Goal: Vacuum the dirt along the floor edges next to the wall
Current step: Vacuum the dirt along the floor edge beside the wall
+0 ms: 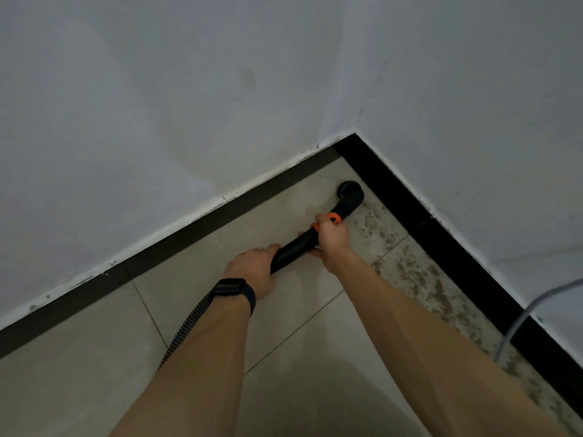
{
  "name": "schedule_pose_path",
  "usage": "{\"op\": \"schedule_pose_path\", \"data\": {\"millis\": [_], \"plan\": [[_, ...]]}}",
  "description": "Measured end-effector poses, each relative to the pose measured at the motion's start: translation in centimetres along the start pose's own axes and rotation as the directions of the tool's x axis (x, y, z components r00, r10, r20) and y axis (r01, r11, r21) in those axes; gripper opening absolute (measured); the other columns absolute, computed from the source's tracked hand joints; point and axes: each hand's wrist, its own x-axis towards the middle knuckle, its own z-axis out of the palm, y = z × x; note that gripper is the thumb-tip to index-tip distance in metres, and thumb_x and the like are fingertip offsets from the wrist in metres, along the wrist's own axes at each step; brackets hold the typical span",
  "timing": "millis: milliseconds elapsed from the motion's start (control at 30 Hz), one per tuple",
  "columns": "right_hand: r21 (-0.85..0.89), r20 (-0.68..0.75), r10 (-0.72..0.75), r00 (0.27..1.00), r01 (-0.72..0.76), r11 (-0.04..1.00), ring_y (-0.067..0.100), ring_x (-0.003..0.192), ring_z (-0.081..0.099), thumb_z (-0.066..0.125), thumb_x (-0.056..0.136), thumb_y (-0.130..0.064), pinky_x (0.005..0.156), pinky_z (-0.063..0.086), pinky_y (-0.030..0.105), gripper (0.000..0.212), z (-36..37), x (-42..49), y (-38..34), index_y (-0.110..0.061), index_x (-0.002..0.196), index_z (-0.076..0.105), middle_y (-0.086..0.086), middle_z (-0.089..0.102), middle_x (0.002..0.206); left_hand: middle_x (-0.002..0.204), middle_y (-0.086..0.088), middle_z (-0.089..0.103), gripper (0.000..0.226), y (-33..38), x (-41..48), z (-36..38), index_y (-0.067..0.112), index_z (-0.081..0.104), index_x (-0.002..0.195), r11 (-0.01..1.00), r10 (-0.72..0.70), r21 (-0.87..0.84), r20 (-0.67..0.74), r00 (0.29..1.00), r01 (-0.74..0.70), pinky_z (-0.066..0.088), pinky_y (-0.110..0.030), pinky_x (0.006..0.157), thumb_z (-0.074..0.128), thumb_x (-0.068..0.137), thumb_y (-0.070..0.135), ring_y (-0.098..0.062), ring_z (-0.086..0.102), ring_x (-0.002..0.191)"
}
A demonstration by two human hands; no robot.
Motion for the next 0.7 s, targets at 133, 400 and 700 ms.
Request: {"op": "schedule_pose_path", "data": {"millis": [133, 400, 700], "plan": [[-0.028, 0.022, -0.007, 1.000, 0.008, 1.000, 0.030, 0.077, 0.077, 0.062, 0.099, -0.021, 0.058, 0.063, 0.040, 0.030, 0.7, 0.5, -1.0, -0.011, 0.124, 0.049, 0.013, 0.064, 0.096, 0.131, -0.009, 0.056, 0.070, 0.3, 0.5, 0.2, 0.026, 0.024, 0.155, 0.998, -0.044, -0.048, -0.034, 0.998, 0.042, 0.052, -0.039, 0.090, 0.057, 0.093, 0.021, -0.028, 0.059, 0.111], [-0.021, 0.025, -0.009, 1.000, 0.010, 1.000, 0.031, 0.091, 0.076, 0.064, 0.100, -0.035, 0.076, 0.064, 0.048, 0.039, 1.5, 0.8, -0.7, -0.013, 0.127, 0.047, 0.016, 0.068, 0.112, 0.127, -0.011, 0.056, 0.073, 0.0, 0.5, -0.1, 0.028, 0.022, 0.155, 0.995, -0.071, -0.079, -0.085, 0.994, 0.064, 0.050, -0.040, 0.093, 0.056, 0.092, 0.014, -0.030, 0.054, 0.112], [-0.089, 0.030, -0.093, 0.995, 0.095, 0.992, 0.026, 0.101, 0.068, 0.063, 0.102, -0.035, 0.057, 0.060, 0.033, 0.039, 1.4, 2.4, -2.1, -0.008, 0.126, 0.048, 0.012, 0.063, 0.118, 0.124, -0.012, 0.056, 0.073, 2.0, 3.9, -1.3, 0.027, 0.019, 0.157, 0.993, -0.082, -0.100, -0.136, 0.987, 0.069, 0.051, -0.038, 0.088, 0.055, 0.095, 0.014, -0.030, 0.057, 0.107]]}}
